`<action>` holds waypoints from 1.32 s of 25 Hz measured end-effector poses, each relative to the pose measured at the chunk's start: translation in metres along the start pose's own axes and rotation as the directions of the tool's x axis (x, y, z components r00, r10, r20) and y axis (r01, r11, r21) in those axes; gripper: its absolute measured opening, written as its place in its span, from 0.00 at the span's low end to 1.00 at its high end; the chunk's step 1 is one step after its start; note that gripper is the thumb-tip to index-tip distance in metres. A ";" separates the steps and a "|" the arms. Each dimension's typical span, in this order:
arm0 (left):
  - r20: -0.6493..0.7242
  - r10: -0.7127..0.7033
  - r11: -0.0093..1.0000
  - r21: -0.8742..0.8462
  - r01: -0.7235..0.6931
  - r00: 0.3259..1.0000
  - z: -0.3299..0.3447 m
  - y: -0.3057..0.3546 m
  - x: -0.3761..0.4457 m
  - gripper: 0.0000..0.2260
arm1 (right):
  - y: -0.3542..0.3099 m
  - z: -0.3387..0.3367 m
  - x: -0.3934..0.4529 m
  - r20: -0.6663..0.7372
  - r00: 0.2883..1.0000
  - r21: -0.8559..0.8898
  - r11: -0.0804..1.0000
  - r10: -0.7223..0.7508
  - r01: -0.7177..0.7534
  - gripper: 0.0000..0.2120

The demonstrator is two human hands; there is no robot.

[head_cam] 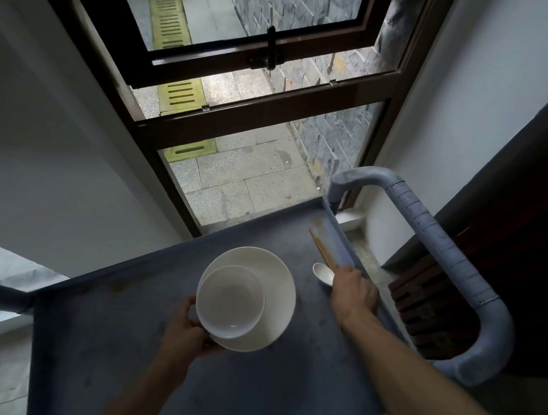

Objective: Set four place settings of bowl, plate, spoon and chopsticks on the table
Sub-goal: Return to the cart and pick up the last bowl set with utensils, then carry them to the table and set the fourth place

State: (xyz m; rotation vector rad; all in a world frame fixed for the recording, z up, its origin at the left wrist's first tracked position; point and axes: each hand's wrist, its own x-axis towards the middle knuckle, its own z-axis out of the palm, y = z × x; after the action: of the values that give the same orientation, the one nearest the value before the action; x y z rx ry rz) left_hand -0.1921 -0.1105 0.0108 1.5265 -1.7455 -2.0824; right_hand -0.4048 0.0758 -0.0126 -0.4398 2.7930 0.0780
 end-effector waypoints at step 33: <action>0.742 -0.023 0.884 0.328 -0.333 0.671 0.119 -0.008 -0.093 0.18 | 0.115 0.039 -0.265 0.238 0.625 0.963 -0.098 0.743 -0.251 0.18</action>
State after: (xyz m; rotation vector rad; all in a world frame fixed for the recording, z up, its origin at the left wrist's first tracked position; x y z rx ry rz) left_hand -0.2192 0.0322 0.0518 0.4675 -2.6410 -2.5086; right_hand -0.1888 0.2667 0.0339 1.1696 2.3104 -1.7894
